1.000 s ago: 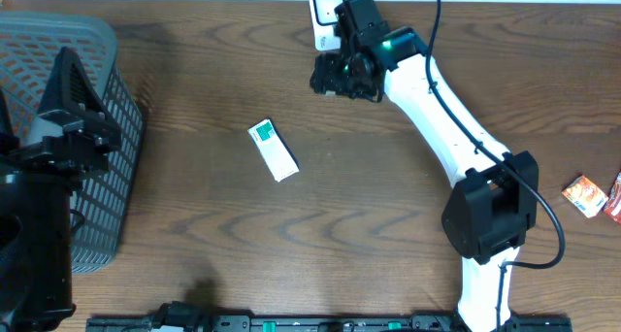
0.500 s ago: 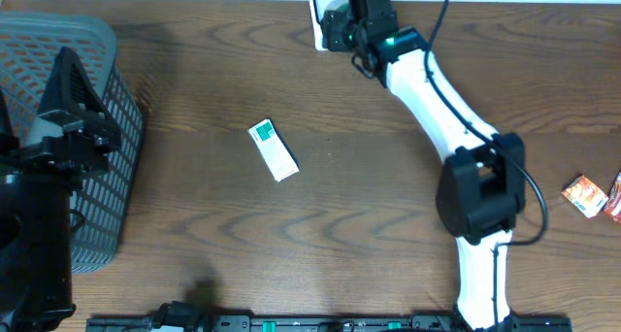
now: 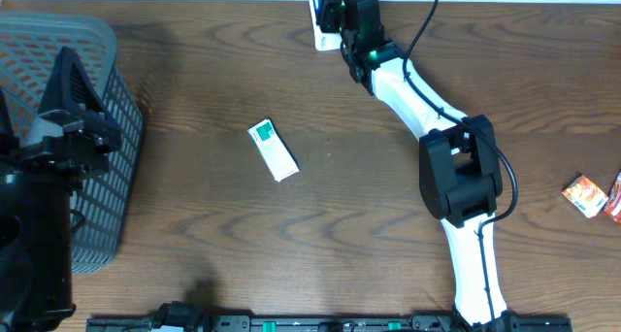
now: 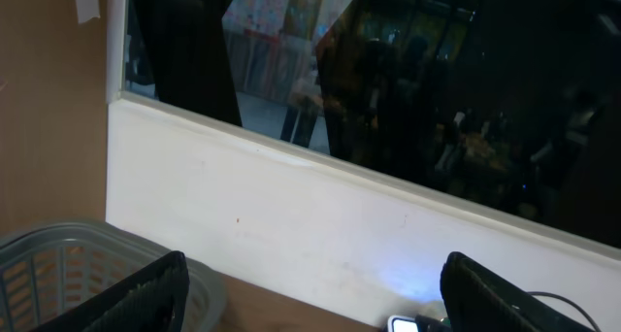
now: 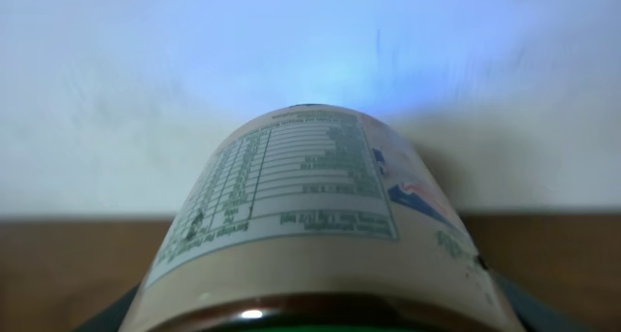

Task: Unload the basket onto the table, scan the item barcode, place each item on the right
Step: 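Carry the jar up to the white scanner and hold it there, then move the jar to the right table edge and release it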

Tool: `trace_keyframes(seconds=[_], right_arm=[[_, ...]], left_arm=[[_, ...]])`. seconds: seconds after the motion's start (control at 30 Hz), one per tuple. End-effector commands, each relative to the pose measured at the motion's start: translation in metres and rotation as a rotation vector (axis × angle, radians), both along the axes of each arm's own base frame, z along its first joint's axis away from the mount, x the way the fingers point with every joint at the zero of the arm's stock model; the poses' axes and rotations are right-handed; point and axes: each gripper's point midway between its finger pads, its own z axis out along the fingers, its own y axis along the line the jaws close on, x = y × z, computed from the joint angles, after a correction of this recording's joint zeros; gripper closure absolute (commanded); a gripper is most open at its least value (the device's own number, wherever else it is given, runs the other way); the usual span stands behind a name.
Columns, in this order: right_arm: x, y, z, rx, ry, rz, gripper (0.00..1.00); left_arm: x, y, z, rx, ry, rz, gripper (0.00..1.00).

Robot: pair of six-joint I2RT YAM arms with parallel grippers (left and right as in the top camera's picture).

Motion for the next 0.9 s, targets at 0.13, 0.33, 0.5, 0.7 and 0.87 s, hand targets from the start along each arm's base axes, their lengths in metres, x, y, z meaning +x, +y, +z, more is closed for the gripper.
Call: trace_keyframes(seconds=[0.13, 0.33, 0.5, 0.7, 0.87], right_arm=[[0.017, -0.015, -0.030, 0.035, -0.009, -0.075, 0.39], [0.019, -0.014, -0.039, 0.062, 0.000, -0.067, 0.39], [0.018, -0.005, -0.031, 0.074, 0.028, -0.020, 0.40], [0.003, -0.010, 0.027, 0.006, 0.103, -0.001, 0.45], [-0.034, -0.037, 0.084, -0.090, 0.188, -0.021, 0.44]], left_arm=[[-0.001, 0.002, 0.001, 0.001, -0.005, 0.008, 0.17], [-0.001, 0.002, 0.001, 0.001, -0.005, 0.008, 0.17], [-0.001, 0.002, 0.001, 0.001, -0.005, 0.008, 0.17], [-0.001, 0.002, 0.001, 0.001, -0.005, 0.008, 0.17], [-0.001, 0.002, 0.001, 0.001, -0.005, 0.008, 0.17]])
